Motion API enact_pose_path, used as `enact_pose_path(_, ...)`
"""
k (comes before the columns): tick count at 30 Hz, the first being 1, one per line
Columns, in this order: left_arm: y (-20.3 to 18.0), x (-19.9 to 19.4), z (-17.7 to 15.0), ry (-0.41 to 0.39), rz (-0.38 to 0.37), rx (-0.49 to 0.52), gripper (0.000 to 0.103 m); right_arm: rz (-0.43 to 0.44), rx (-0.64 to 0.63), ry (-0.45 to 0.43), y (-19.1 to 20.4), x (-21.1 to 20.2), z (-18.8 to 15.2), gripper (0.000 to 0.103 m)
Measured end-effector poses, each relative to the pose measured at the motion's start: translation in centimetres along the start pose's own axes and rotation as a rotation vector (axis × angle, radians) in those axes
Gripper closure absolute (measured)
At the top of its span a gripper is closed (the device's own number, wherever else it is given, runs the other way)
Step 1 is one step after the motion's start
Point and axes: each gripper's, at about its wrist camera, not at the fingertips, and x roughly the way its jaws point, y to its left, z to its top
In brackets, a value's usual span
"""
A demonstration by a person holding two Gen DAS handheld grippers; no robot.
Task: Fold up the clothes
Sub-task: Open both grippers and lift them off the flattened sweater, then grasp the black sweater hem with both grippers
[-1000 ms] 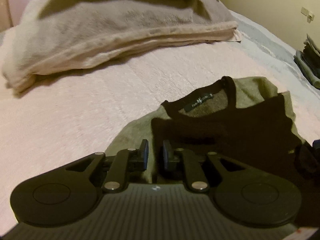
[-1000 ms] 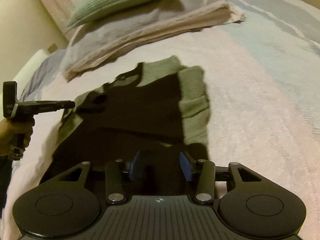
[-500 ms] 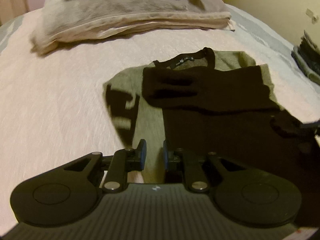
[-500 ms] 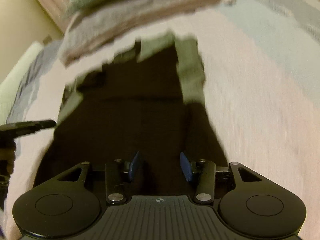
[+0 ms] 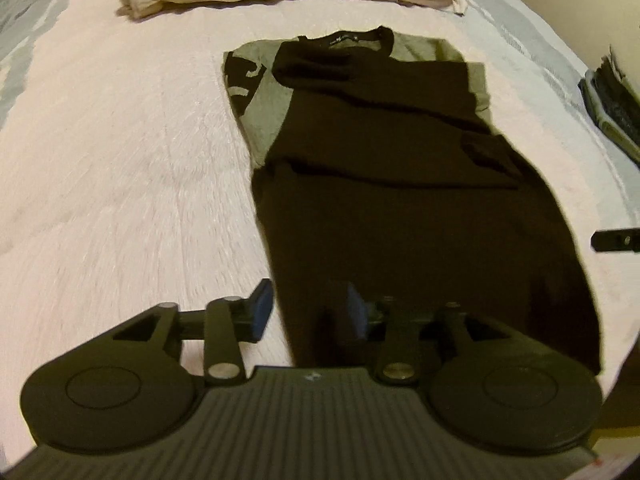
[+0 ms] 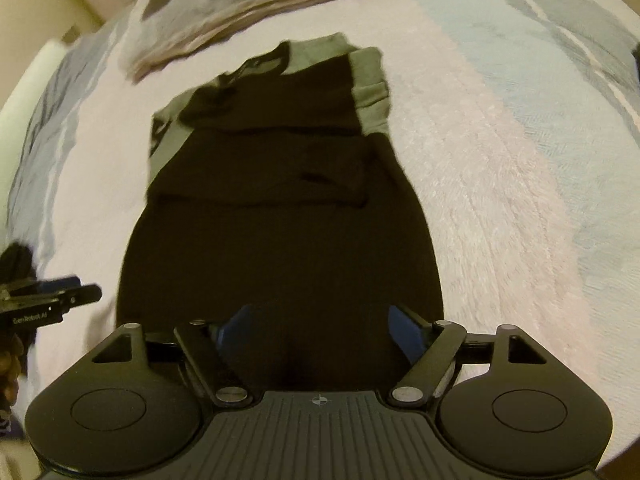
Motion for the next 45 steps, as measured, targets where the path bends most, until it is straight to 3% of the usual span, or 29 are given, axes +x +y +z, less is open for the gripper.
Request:
enact_pose_path(1, -0.6, -0.9, 0.0, 0.005, 0.009, -0.009, 0.043, 0.006, -0.027, 0.020, 0.4, -0.5, 0.2, 0.028)
enact_pose_path(6, -4.0, -5.1, -0.6, -0.013, 0.062, -0.062, 0.020, 0.000, -0.213, 0.073, 2.4, -2.9, 0.8, 0.028)
enact_pose_path(12, -8.4, -9.3, -2.4, -0.056, 0.152, -0.118, 0.008, 0.010, -0.388, 0.068, 4.1, -5.9, -1.1, 0.028)
enact_pose_path(20, -11.6, -12.1, -3.9, -0.071, 0.157, -0.099, 0.005, 0.027, -0.388, 0.048, 5.2, -7.9, -3.4, 0.028)
enact_pose_path(29, -11.2, -13.5, -4.8, -0.087, 0.122, -0.054, 0.005, 0.026, -0.355, 0.031, 6.5, -8.8, -5.2, 0.028)
enact_pose_path(32, -10.8, -13.7, -5.3, -0.095, 0.104, -0.024, 0.005, 0.082, -0.365, 0.000, 5.6, -8.9, -6.5, 0.028)
enact_pose_path(34, -10.6, -13.8, -6.1, -0.112, 0.086, 0.040, 0.005, 0.103, -0.418, -0.051, 4.5, -8.6, -8.3, 0.028)
enact_pose_path(39, -11.1, -11.8, -11.2, -0.136, 0.048, 0.376, 0.006, -0.049, -0.803, -0.124, 2.9, -4.5, -16.0, 0.028)
enact_pose_path(45, -11.6, -5.1, -19.8, -0.122, 0.046, 0.777, 0.021, -0.066, -1.005, -0.149, 1.8, 0.4, -22.0, 0.032)
